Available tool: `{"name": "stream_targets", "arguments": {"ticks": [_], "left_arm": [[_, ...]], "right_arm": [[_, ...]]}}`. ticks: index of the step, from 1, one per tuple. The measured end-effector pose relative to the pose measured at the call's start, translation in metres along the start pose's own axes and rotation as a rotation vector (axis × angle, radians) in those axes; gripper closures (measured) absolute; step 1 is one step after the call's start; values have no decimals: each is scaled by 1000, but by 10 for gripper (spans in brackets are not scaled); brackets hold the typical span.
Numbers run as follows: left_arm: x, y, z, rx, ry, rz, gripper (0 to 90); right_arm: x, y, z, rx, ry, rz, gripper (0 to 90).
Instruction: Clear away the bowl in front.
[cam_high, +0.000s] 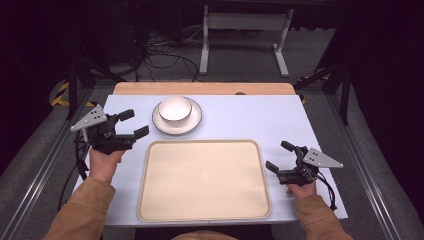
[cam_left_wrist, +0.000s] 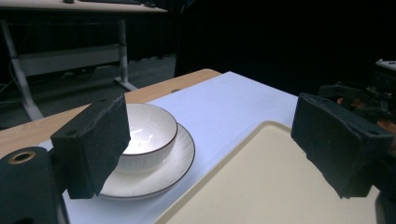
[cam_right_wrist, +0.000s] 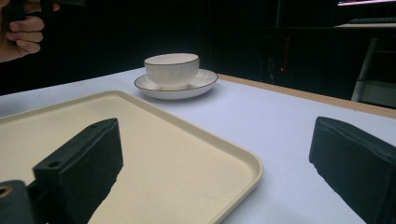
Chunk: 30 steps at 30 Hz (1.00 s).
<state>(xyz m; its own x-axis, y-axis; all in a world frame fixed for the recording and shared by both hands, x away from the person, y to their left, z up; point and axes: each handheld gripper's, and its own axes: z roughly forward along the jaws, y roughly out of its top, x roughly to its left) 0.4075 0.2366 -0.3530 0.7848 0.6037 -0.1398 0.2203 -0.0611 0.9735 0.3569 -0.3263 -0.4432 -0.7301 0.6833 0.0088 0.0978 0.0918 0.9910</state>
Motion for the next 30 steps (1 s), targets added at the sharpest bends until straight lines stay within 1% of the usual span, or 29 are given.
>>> {"name": "stream_targets", "arguments": {"ticks": [5, 7, 11, 15, 17, 19, 21, 22, 23, 24, 26, 27, 30], "left_arm": [[1, 7, 14, 20, -9, 22, 127], [2, 10, 17, 20, -18, 21, 128], [5, 15, 25, 13, -24, 20, 127], [11, 20, 35, -3, -46, -14, 131], [14, 22, 41, 6, -51, -21, 132], [14, 24, 47, 11, -54, -11, 133], [15, 27, 54, 27, -62, -1, 133], [15, 27, 54, 27, -62, -1, 132], [15, 29, 60, 29, -71, 7, 132], [15, 30, 61, 33, -73, 10, 132], [15, 32, 65, 32, -78, 9, 133], [16, 35, 70, 36, -92, 6, 132], [18, 38, 77, 41, -94, 4, 132]], "right_arm": [[0, 0, 0, -1, 0, 1, 30], [0, 0, 0, 0, 0, 1, 30], [0, 0, 0, 0, 1, 1, 30], [0, 0, 0, 3, -1, 2, 30], [0, 0, 0, 2, 1, 2, 30], [0, 0, 0, 3, 1, 4, 30], [0, 0, 0, 4, -1, 5, 29], [0, 0, 0, 4, -1, 5, 29], [0, 0, 0, 5, 0, 4, 29], [0, 0, 1, 6, 0, 4, 29], [0, 0, 1, 8, 2, 3, 29], [1, 0, 1, 10, 1, 0, 29], [1, 0, 1, 13, -1, 1, 28]]}}
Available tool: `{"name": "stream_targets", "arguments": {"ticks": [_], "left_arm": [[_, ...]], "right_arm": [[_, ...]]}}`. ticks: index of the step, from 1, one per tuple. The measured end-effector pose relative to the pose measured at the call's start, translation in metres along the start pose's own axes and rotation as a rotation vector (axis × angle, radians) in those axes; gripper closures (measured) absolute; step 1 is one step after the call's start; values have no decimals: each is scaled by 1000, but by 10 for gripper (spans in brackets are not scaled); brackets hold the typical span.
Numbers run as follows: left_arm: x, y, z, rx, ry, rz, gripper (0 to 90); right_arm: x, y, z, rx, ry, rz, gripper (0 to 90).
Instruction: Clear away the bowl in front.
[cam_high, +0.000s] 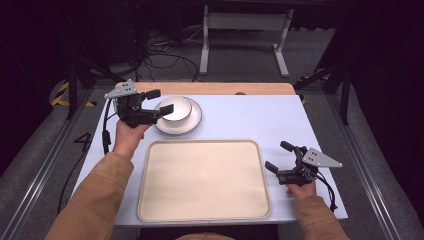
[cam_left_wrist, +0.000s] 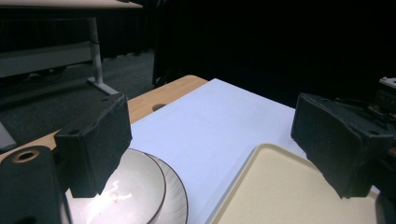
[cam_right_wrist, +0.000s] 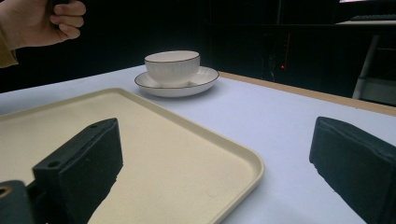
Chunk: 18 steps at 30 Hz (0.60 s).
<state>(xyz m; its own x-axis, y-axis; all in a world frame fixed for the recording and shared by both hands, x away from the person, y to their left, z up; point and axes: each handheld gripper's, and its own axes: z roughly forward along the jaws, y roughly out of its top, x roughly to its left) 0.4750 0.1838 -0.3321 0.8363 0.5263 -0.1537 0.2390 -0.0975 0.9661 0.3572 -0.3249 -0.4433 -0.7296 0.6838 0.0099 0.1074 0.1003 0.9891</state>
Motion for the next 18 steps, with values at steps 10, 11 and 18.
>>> {"name": "stream_targets", "arguments": {"ticks": [10, 11, 18], "left_arm": [[8, 16, 23, 41, 1, 39, 145], [8, 17, 23, 46, 4, 51, 161], [8, 25, 34, 187, -12, 125, 196]], "right_arm": [[1, 0, 1, 8, -8, -3, 28], [1, 0, 1, 8, -9, -4, 28], [1, 0, 2, 14, -10, -7, 28]]}}
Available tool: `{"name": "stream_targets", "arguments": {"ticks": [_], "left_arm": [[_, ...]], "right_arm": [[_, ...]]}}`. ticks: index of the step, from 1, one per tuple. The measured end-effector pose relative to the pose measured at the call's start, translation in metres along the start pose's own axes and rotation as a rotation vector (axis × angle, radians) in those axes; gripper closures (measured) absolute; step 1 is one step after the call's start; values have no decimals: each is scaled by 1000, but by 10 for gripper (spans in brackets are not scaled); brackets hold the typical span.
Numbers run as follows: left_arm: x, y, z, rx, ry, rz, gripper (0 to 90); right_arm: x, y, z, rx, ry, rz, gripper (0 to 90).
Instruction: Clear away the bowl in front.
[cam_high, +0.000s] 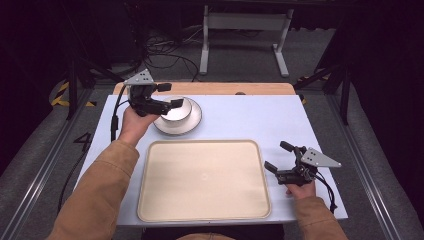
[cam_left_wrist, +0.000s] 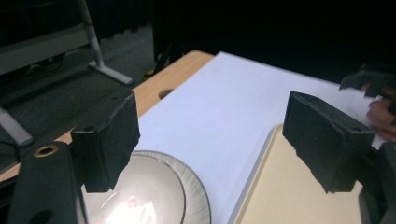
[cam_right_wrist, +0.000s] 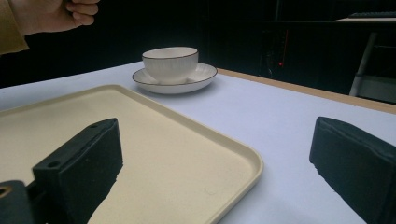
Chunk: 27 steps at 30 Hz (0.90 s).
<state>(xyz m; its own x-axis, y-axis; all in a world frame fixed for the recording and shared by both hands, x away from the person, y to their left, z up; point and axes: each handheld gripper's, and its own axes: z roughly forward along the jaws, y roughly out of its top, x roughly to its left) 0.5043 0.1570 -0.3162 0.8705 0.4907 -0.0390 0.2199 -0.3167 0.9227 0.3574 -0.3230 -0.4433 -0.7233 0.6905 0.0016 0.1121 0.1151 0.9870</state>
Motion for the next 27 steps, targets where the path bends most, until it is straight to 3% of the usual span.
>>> {"name": "stream_targets", "arguments": {"ticks": [3, 7, 10, 19, 23, 27], "left_arm": [[1, 3, 7, 89, 5, 31, 187], [2, -1, 16, 142, 17, 54, 206], [3, -5, 24, 210, 36, 71, 215], [10, -17, 40, 326, 39, 69, 227], [10, -20, 47, 409, 48, 108, 245], [9, -21, 52, 450, 53, 125, 248]], "right_arm": [[0, 0, 0, 1, -3, 0, 28], [0, 0, 0, 4, -3, 0, 28], [0, 0, 0, 7, -2, 1, 28], [0, 0, 1, 10, 2, -1, 28], [0, 0, 1, 9, 3, 0, 28], [1, 0, 1, 12, 3, -1, 29]]}}
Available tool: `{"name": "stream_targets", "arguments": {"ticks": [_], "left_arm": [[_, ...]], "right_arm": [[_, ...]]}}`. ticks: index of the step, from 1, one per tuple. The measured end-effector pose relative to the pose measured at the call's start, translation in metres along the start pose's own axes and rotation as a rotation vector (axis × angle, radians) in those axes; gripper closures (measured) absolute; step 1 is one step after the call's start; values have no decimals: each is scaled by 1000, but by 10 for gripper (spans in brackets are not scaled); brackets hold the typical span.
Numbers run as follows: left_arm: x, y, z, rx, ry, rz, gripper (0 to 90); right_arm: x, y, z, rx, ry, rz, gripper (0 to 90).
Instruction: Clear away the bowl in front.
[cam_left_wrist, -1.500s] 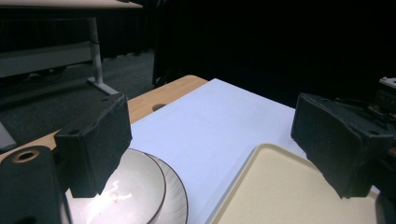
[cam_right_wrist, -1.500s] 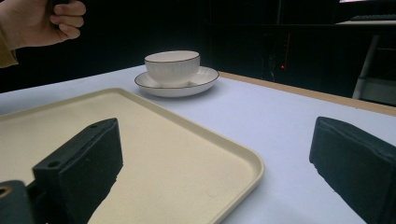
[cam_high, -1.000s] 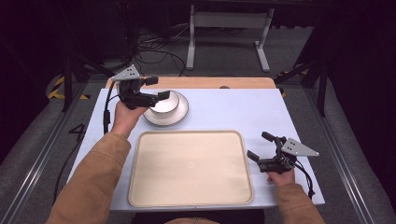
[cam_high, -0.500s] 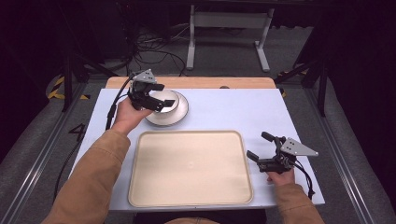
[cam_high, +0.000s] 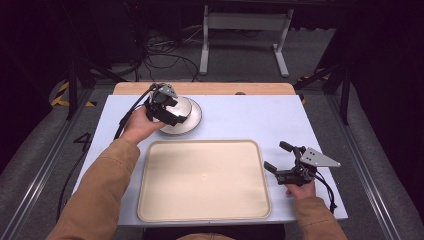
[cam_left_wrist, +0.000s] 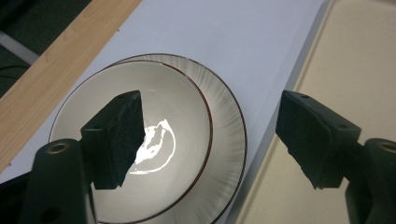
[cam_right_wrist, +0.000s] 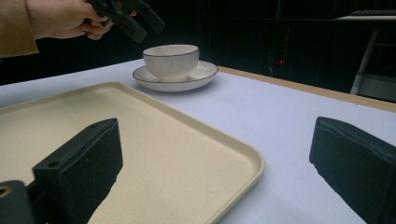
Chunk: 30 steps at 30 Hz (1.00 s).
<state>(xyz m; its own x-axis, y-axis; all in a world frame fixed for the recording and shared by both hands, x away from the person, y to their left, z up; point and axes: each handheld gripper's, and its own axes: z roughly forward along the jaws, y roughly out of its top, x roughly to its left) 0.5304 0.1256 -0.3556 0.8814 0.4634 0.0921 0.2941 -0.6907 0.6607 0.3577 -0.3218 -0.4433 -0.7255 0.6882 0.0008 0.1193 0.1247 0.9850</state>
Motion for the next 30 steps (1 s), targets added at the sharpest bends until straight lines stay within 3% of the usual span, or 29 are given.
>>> {"name": "stream_targets", "arguments": {"ticks": [3, 8, 13, 16, 17, 21, 30], "left_arm": [[-1, 3, 4, 41, 6, 18, 261], [-2, 7, 12, 118, 1, 12, 255], [-2, 7, 19, 171, 35, 37, 263], [-1, 6, 21, 177, 40, 34, 312], [0, 6, 23, 213, 41, 40, 346], [2, 5, 30, 278, 28, 42, 424], [2, 7, 41, 365, 24, 54, 500]], "right_arm": [[0, 0, 0, 1, 1, -2, 29], [0, 0, 1, 1, 4, -2, 29], [0, 0, 1, 2, 3, -5, 29], [0, 0, 1, 4, 2, -4, 29], [0, 0, 1, 5, 2, -4, 29], [0, 0, 1, 6, 2, -4, 29], [0, 0, 1, 8, 5, -2, 29]]}}
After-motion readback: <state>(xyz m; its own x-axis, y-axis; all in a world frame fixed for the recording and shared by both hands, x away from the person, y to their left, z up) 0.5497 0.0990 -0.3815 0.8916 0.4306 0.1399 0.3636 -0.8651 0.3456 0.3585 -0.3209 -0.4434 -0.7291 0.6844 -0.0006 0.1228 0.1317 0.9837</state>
